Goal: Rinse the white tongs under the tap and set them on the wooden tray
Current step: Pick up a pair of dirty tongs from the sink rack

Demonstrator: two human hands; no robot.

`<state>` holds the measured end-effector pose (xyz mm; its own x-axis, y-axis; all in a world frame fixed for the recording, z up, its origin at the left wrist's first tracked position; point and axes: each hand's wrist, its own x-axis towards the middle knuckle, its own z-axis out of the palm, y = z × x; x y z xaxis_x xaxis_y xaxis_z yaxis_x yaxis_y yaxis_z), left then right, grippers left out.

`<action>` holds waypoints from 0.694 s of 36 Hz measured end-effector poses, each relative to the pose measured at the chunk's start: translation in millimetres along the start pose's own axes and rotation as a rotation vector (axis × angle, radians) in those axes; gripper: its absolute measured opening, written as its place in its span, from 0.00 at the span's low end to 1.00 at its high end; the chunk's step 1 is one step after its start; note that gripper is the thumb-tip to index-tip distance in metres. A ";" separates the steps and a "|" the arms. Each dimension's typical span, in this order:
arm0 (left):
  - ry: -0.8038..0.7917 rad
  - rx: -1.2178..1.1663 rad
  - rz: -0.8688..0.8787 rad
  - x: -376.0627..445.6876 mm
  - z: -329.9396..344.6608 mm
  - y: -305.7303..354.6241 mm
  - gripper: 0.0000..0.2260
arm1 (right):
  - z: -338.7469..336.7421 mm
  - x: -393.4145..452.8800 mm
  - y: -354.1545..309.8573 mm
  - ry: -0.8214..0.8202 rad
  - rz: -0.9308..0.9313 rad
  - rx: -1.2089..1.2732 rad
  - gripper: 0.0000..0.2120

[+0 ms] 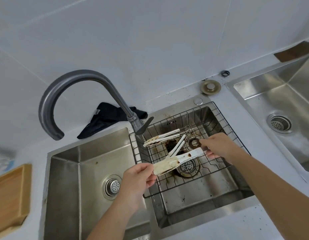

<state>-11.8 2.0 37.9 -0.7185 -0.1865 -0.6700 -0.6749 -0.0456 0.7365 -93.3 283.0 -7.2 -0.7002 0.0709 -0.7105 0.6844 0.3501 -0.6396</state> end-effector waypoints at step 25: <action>0.034 0.136 0.302 -23.7 -113.6 74.6 0.04 | 70.5 -83.4 -61.4 -0.478 -0.096 0.040 0.18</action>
<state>-26.0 -108.5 119.4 -0.8851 -0.2048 -0.4180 -0.4501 0.1475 0.8807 -62.6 189.7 70.7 -0.5951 -0.4005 -0.6967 0.6347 0.2976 -0.7132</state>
